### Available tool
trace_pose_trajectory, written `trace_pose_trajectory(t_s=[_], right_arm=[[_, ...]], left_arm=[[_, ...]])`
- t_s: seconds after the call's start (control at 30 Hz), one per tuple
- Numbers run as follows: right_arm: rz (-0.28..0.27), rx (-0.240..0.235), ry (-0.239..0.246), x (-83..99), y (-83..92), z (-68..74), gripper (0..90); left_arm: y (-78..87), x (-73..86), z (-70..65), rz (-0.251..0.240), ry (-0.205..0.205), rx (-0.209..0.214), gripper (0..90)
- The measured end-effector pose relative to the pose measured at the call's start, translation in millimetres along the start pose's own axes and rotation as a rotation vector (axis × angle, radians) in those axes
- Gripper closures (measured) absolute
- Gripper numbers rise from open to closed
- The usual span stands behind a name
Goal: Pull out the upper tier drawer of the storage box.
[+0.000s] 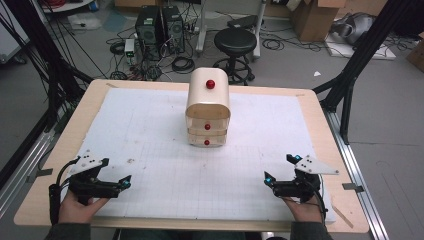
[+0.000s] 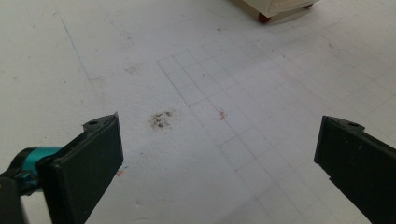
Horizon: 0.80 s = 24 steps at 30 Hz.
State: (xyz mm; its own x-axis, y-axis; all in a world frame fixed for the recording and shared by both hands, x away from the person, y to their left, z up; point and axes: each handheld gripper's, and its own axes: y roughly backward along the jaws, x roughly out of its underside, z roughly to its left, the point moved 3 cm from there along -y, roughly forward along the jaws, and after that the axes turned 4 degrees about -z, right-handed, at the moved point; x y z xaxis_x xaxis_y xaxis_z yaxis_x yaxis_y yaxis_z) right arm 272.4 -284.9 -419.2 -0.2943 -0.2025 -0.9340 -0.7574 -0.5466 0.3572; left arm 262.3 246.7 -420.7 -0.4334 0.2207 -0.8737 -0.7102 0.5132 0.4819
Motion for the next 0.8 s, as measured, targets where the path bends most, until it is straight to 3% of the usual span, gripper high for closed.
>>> trace_pose_trajectory(t_s=[0.37,0.6,0.8], right_arm=[[0.025,-0.014,0.015,-6.5,-4.3,13.4,0.2],[-0.015,0.032,0.049,-10.6,-2.7,21.6,0.2],[-0.03,0.036,0.056,-13.4,-6.0,31.9,0.3]], left_arm=[[0.2,0.6,1.5,0.0,0.002,0.006,1.7],[0.7,0.9,1.1,-0.007,0.008,0.009,1.7],[0.7,0.3,-0.1,-0.012,0.007,0.01,1.7]])
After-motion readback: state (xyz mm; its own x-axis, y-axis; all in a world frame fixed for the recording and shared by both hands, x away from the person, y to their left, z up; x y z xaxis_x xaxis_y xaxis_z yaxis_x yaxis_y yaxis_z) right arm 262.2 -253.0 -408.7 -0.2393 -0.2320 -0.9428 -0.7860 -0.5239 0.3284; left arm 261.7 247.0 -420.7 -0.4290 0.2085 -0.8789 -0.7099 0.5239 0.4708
